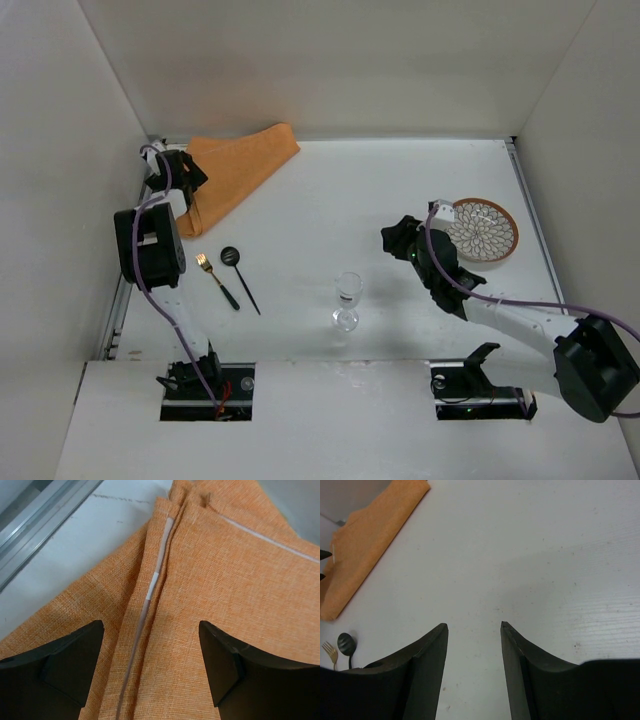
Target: Set the dinner table for one person
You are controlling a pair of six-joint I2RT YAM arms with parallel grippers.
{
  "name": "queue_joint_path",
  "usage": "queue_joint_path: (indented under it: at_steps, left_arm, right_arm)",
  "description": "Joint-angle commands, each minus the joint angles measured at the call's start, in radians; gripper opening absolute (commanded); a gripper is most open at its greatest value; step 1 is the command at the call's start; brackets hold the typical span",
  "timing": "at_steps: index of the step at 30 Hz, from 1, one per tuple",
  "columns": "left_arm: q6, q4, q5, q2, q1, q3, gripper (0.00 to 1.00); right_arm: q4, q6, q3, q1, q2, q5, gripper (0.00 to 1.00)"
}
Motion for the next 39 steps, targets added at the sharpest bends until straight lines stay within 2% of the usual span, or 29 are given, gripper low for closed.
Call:
queue_joint_path:
  at_steps: [1,8,13,23,28,31,35,39]
  left_arm:
    - [0.046,-0.016,0.013,0.024,-0.001,0.048,0.75]
    - [0.051,-0.016,0.029,0.082,-0.01,0.097,0.73]
    - [0.04,0.001,0.047,0.111,-0.018,0.108,0.68]
    - [-0.041,0.133,0.108,0.147,-0.044,0.099,0.42]
    - [-0.07,0.182,0.162,0.131,-0.065,0.1,0.21]
    - [-0.079,0.23,0.167,0.072,-0.085,0.065,0.1]
    - [-0.084,0.332,0.176,-0.059,-0.137,-0.008,0.04]
    - [-0.035,0.427,0.239,-0.177,-0.249,-0.062,0.03]
  right_arm:
    - [0.046,-0.009,0.032,0.0,0.001,-0.008,0.52]
    - [0.058,-0.009,0.043,0.008,0.031,-0.037,0.52]
    - [0.069,-0.011,0.044,0.016,0.05,-0.038,0.52]
    - [0.069,-0.017,0.041,0.033,0.013,-0.031,0.51]
    - [0.069,-0.023,0.047,0.045,0.027,-0.026,0.51]
    - [0.072,-0.023,0.052,0.05,0.044,-0.026,0.51]
    - [0.077,-0.023,0.054,0.051,0.056,-0.023,0.51]
    - [0.089,-0.02,0.05,0.051,0.059,-0.011,0.5]
